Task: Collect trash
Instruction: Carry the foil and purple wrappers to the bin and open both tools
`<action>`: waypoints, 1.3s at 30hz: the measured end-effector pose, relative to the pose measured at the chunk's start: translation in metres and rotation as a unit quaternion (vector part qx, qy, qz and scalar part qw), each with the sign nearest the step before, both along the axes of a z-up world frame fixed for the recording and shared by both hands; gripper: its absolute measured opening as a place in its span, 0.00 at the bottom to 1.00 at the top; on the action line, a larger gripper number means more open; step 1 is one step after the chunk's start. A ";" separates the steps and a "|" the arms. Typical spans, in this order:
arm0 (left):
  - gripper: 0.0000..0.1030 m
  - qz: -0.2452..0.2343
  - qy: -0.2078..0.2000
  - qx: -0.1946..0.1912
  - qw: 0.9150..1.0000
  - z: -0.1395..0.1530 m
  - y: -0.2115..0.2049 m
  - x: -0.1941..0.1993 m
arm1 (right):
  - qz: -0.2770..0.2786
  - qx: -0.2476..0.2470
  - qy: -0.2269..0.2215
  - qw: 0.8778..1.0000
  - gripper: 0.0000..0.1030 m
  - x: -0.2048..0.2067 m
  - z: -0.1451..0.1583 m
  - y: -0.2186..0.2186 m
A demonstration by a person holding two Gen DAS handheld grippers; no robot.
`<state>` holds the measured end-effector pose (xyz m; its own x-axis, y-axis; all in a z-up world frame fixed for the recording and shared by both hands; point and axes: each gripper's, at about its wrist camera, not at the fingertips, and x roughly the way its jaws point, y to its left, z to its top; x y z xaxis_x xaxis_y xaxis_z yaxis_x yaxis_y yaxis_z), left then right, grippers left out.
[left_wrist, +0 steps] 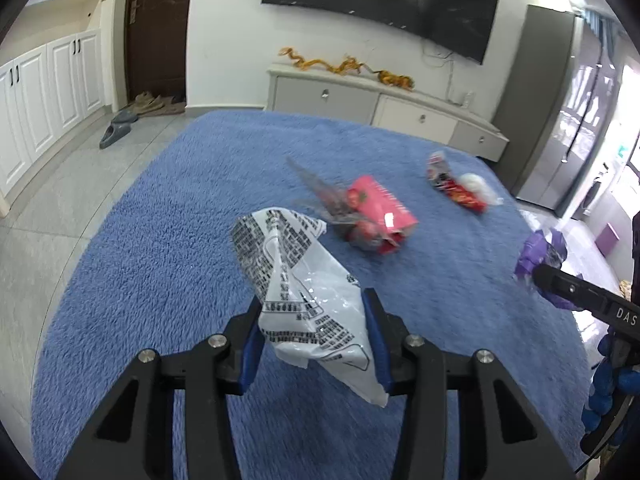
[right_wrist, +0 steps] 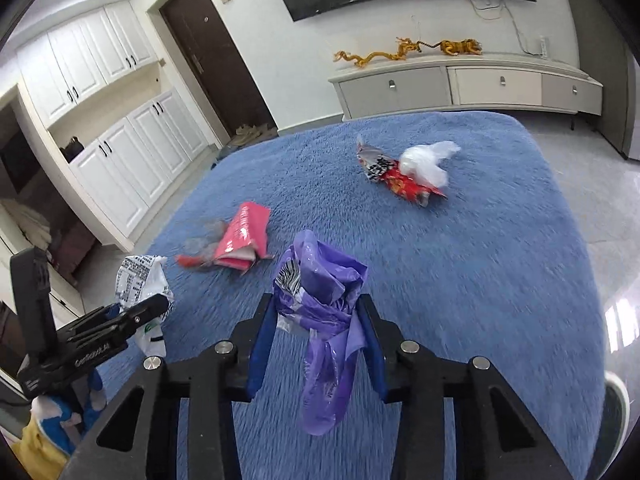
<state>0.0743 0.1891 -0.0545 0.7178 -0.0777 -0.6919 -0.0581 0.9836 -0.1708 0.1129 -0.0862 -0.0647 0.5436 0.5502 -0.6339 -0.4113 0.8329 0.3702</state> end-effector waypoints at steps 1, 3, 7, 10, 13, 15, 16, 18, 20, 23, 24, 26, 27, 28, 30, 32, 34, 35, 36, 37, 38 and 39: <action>0.42 -0.007 -0.005 0.000 1.000 0.006 -0.003 -0.006 | -0.005 0.005 -0.002 1.000 0.37 -0.006 0.004 -0.006; 0.42 -0.018 -0.013 -0.001 1.000 0.014 -0.010 -0.014 | -0.023 0.017 -0.010 1.000 0.37 -0.022 0.016 -0.025; 0.42 -0.049 -0.031 -0.009 0.998 0.033 -0.030 -0.028 | -0.059 0.035 -0.033 0.997 0.37 -0.052 0.036 -0.062; 0.42 -0.081 -0.043 -0.017 0.996 0.047 -0.053 -0.035 | -0.085 0.018 -0.063 0.994 0.37 -0.076 0.051 -0.083; 0.42 -0.118 -0.051 -0.021 0.992 0.058 -0.081 -0.038 | -0.109 0.019 -0.081 0.991 0.37 -0.097 0.060 -0.104; 0.42 -0.140 -0.054 -0.020 0.988 0.064 -0.100 -0.038 | -0.132 0.025 -0.086 0.987 0.37 -0.109 0.061 -0.123; 0.42 -0.160 -0.057 -0.019 0.985 0.069 -0.116 -0.039 | -0.146 0.028 -0.085 0.985 0.37 -0.112 0.060 -0.134; 0.42 -0.188 -0.059 -0.019 0.980 0.074 -0.141 -0.038 | -0.179 0.031 -0.078 0.980 0.37 -0.119 0.054 -0.156; 0.42 -0.223 -0.056 -0.020 0.973 0.077 -0.173 -0.036 | -0.213 0.029 -0.064 0.974 0.37 -0.122 0.045 -0.179; 0.42 -0.266 -0.047 -0.010 0.963 0.077 -0.220 -0.032 | -0.262 0.017 -0.042 0.964 0.37 -0.128 0.030 -0.217; 0.42 -0.281 -0.042 -0.008 0.959 0.075 -0.237 -0.031 | -0.276 0.016 -0.035 0.960 0.37 -0.130 0.025 -0.229; 0.42 -0.310 -0.030 -0.003 0.950 0.069 -0.273 -0.026 | -0.303 0.012 -0.021 0.953 0.37 -0.133 0.013 -0.250; 0.42 -0.323 -0.022 0.000 0.946 0.065 -0.291 -0.023 | -0.318 0.013 -0.011 0.948 0.37 -0.134 0.006 -0.263; 0.42 -0.332 -0.015 0.001 0.943 0.060 -0.308 -0.020 | -0.328 0.015 -0.001 0.945 0.37 -0.133 -0.002 -0.274; 0.42 -0.347 -0.002 0.001 0.938 0.050 -0.333 -0.019 | -0.345 0.013 0.017 0.938 0.39 -0.135 -0.014 -0.293; 0.42 -0.361 0.012 0.007 0.933 0.038 -0.362 -0.015 | -0.355 0.015 0.034 0.934 0.39 -0.129 -0.027 -0.304; 0.44 -0.370 0.023 0.010 0.929 0.028 -0.383 -0.010 | -0.362 0.015 0.051 0.931 0.40 -0.124 -0.041 -0.313; 0.44 -0.375 0.029 0.011 0.927 0.023 -0.394 -0.005 | -0.364 0.014 0.059 0.929 0.40 -0.121 -0.046 -0.317; 0.44 -0.378 0.034 0.012 0.925 0.018 -0.402 0.000 | -0.366 0.017 0.070 0.928 0.41 -0.118 -0.054 -0.324; 0.46 -0.383 0.041 0.011 0.923 0.013 -0.411 0.004 | -0.367 0.021 0.078 0.927 0.42 -0.114 -0.060 -0.327; 0.46 -0.385 0.046 0.009 0.922 0.010 -0.417 0.008 | -0.370 0.022 0.084 0.925 0.44 -0.114 -0.066 -0.332; 0.48 -0.389 0.054 0.005 0.920 0.006 -0.425 0.012 | -0.374 0.021 0.090 0.923 0.50 -0.112 -0.070 -0.336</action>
<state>0.0867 -0.2355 -0.0487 0.3748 -0.5320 -0.7593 0.6475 0.7363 -0.1963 0.0012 -0.4223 -0.1348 0.6687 0.0894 -0.7381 0.3451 0.8420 0.4146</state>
